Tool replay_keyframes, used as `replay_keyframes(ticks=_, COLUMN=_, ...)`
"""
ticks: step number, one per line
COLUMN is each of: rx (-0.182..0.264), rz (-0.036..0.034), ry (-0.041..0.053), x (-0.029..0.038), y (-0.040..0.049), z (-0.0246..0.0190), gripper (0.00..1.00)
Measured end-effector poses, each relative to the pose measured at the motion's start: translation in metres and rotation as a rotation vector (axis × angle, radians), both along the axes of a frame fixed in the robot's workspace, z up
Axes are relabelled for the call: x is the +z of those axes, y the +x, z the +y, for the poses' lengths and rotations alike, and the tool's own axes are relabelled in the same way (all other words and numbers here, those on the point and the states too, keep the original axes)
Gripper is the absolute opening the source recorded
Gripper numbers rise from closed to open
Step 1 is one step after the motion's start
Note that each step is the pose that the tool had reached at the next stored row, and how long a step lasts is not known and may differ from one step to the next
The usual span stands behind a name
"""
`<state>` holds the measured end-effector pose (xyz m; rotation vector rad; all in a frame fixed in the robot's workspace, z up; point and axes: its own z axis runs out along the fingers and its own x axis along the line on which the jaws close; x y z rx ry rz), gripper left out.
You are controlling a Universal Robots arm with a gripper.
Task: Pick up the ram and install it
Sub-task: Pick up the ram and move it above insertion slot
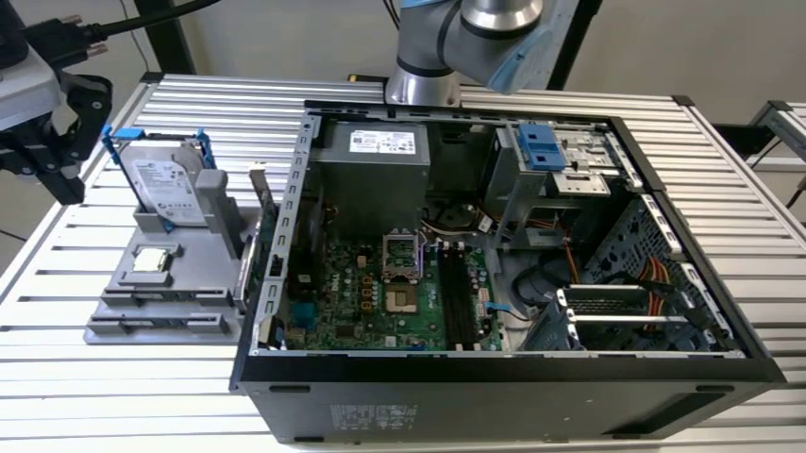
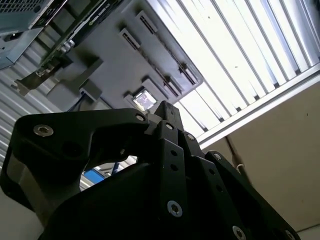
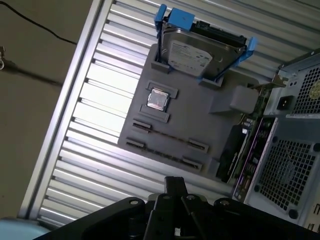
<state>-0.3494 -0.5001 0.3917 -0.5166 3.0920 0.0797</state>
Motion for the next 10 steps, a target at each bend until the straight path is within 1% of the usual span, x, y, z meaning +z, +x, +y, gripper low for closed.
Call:
replay_keyframes(ticks=4, rx=0.022, rz=0.0, ry=0.0, x=0.0, y=0.0, z=0.0, gripper=0.0)
replay_keyframes(ticks=5, rx=0.053, rz=0.0, ry=0.0, x=0.0, y=0.0, z=0.0, gripper=0.0)
replay_keyframes(ticks=10, rx=0.079, rz=0.0, ry=0.0, x=0.0, y=0.0, z=0.0, gripper=0.0)
